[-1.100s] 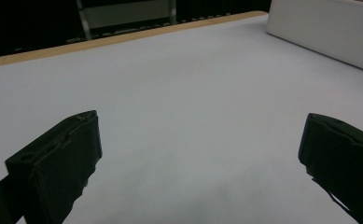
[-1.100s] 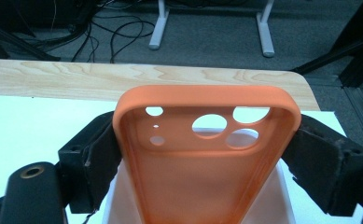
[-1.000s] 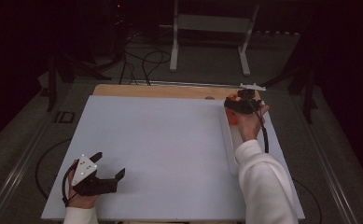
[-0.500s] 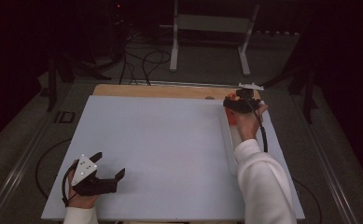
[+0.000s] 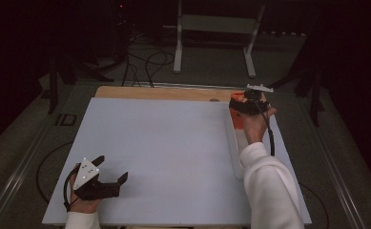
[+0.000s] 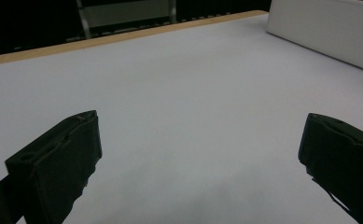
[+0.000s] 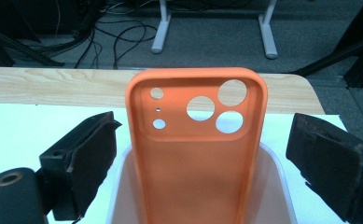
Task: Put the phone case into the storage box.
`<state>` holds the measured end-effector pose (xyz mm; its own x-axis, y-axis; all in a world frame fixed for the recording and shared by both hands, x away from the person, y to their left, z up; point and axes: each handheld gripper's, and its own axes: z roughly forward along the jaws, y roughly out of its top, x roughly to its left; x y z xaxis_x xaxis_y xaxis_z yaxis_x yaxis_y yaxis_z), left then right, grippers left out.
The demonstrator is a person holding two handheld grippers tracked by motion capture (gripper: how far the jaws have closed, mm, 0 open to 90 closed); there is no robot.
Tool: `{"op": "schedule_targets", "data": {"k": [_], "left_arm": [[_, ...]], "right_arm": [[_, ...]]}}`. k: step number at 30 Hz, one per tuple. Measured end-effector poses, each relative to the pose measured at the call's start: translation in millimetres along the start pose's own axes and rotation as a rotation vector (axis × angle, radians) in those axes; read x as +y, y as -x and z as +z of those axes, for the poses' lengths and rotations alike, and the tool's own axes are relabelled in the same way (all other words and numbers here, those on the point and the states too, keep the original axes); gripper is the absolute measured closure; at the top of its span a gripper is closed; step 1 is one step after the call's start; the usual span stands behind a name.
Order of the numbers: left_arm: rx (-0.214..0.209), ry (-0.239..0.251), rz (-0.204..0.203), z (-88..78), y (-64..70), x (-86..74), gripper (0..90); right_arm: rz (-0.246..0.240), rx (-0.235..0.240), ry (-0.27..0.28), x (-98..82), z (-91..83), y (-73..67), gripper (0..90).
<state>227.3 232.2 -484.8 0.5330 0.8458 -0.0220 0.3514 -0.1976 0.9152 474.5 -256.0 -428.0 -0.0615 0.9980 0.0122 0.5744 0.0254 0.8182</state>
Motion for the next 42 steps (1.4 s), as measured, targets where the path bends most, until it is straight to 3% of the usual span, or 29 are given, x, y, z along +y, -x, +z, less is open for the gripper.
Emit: {"op": "schedule_targets", "data": {"k": [11, 25, 42], "left_arm": [[0.002, 0.001, -0.001, -0.2, 0.6, 0.2, 0.0], [0.003, 0.002, 0.000, -0.5, 0.5, 0.4, 0.0], [-0.001, -0.004, 0.003, 0.3, 1.8, 0.5, 0.0]], "right_arm": [[-0.015, 0.056, 0.003, 2.1, -15.4, -4.0, 8.8], [-0.074, 0.149, -0.019, -11.7, -35.8, -18.0, 8.9], [-0.133, 0.344, -0.006, -36.2, -82.3, -36.4, 8.9]]}}
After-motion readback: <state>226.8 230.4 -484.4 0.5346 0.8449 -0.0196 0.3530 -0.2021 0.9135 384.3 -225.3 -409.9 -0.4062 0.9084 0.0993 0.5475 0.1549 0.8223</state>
